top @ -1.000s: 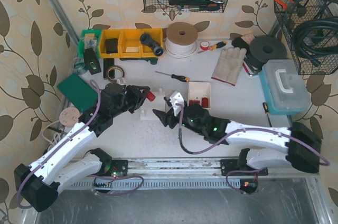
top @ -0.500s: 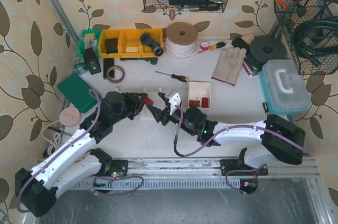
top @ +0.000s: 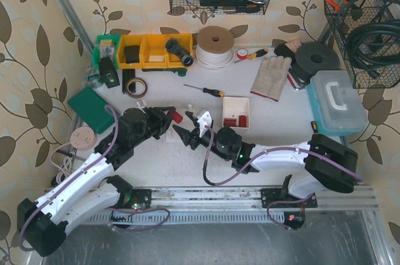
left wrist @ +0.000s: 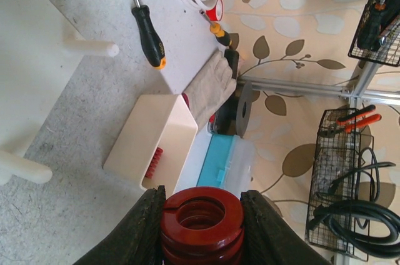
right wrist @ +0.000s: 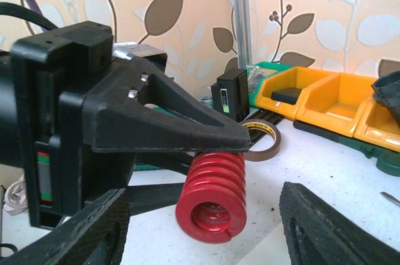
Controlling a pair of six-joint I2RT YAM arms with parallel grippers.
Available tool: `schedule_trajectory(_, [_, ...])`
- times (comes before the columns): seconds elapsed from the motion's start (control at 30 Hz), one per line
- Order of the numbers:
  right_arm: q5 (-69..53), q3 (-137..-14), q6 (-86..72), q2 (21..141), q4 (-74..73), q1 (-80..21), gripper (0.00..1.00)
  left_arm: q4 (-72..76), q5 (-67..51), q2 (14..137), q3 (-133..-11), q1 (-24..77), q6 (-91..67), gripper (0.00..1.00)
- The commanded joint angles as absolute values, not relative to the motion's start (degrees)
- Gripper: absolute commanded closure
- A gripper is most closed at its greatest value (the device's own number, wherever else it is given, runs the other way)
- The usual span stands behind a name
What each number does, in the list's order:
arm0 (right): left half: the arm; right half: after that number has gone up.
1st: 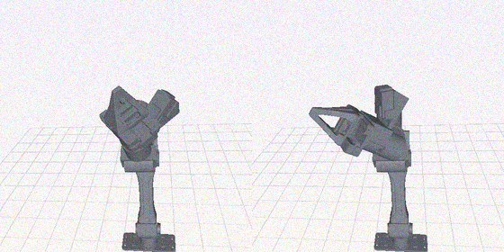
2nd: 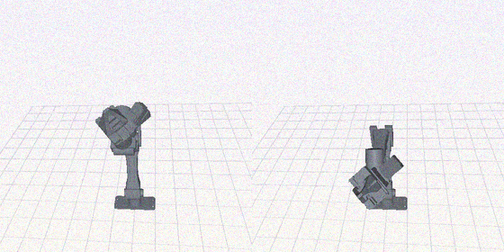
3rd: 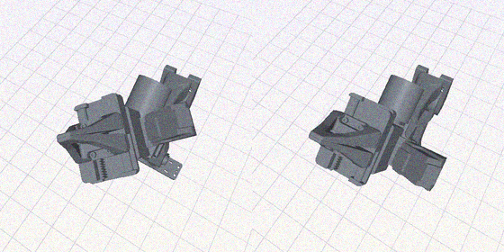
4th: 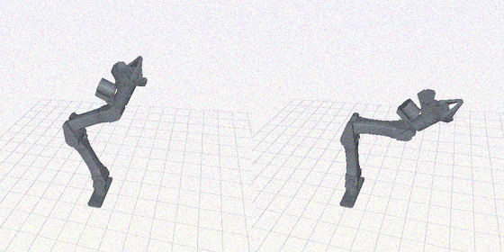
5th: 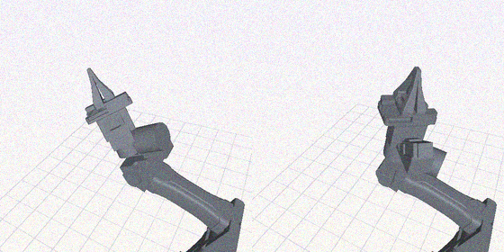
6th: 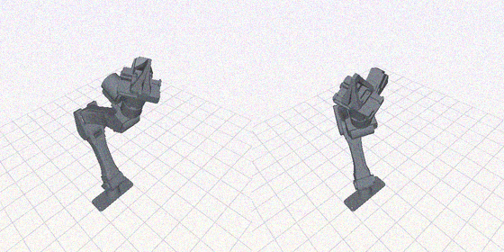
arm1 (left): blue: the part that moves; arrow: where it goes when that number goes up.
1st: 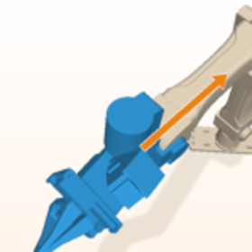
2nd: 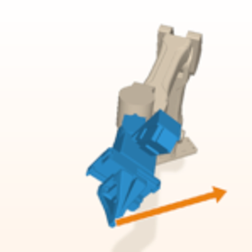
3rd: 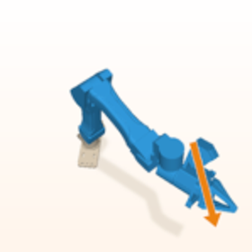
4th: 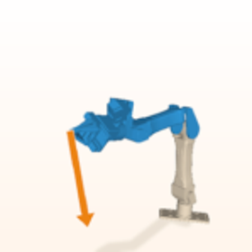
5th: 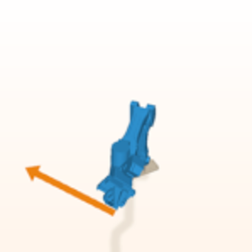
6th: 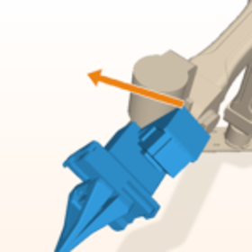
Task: Install the large spring
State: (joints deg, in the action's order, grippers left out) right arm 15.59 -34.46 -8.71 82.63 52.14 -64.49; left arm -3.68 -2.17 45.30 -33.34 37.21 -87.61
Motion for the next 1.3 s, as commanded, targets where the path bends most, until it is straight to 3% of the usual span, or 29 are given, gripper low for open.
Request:
schedule_trajectory(0.0, [18.0, -35.1, -8.3, 82.7, 53.1, -64.6, 0.35, 0.0, -1.2, 43.0, -35.4, 38.6, -88.7, 1.0])
schedule_trajectory(0.47, [18.5, -35.5, -7.6, 83.1, 53.3, -64.5, 0.38, -0.3, 1.0, 42.5, -35.8, 41.8, -88.8, 1.0])
schedule_trajectory(0.77, [19.2, -35.6, -7.9, 83.1, 52.9, -64.5, 0.57, 1.1, 1.7, 44.3, -36.5, 43.1, -88.9, 1.0])
schedule_trajectory(1.27, [20.6, -35.5, -8.8, 82.2, 51.0, -64.4, 0.54, 1.6, 3.2, 43.7, -36.9, 44.2, -89.0, 1.0])
